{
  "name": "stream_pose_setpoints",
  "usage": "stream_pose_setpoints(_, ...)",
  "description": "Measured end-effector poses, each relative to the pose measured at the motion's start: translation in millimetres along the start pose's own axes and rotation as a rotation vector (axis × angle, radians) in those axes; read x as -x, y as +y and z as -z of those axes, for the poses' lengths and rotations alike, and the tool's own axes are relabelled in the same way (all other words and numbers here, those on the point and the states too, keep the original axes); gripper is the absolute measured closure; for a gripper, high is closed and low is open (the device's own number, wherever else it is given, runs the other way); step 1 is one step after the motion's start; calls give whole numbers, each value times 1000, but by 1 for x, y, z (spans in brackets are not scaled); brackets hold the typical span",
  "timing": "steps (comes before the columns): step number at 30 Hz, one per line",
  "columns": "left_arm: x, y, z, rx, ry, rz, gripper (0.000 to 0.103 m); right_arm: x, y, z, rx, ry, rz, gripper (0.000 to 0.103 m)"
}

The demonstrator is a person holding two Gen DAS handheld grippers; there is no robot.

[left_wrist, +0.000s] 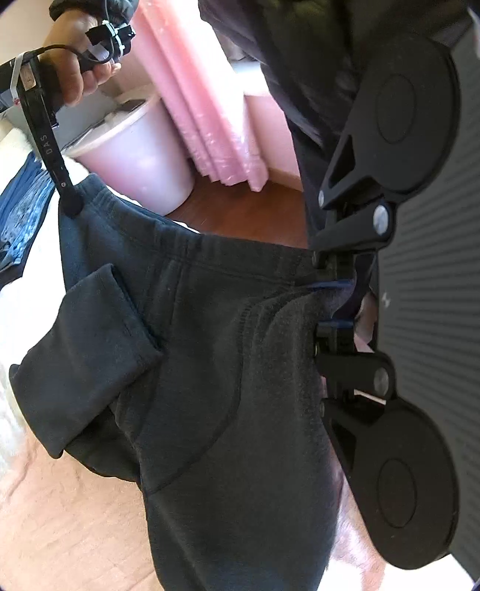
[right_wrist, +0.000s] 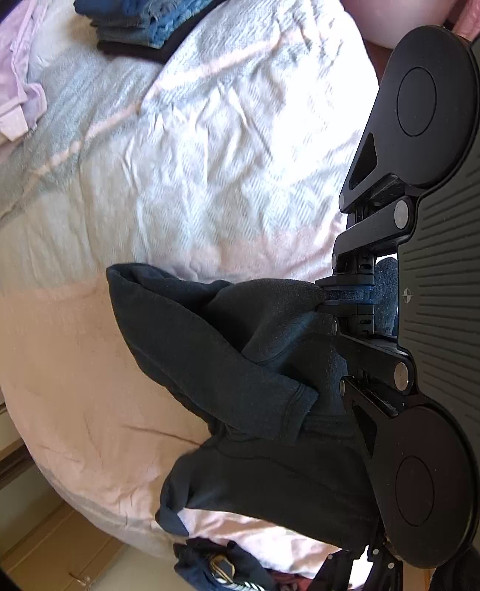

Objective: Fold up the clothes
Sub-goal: 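Lift the sweatpants off the pile with both grippers and carry them onto the open bed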

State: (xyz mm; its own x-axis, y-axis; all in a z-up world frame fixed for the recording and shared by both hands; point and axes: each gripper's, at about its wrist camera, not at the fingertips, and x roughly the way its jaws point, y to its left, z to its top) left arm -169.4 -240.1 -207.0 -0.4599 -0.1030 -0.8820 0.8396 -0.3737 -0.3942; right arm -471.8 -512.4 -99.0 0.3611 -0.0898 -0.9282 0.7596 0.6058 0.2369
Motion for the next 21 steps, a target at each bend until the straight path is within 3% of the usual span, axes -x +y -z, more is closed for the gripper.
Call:
stream_pose_setpoints(7,26,37,-11,-68,47,76,76,-15,25,-8,-64,-11,45,101)
stream_pose_setpoints(13,42,67,-28,-76,-4,-1,66,-32,46,-15,-78,2,84,101)
stream_pose_setpoints(14,42,71,-33,-78,-19,-17,58,-34,50,-16,-75,0,91,101)
stream_pose_setpoints(18,20,71,-78,-127,-112,-32,32,-36,67,-21,-47,-26,123,101)
stream_pose_setpoints(21,-15,48,-116,-272,-147,-47,32,-30,68,-16,-61,-47,128,101)
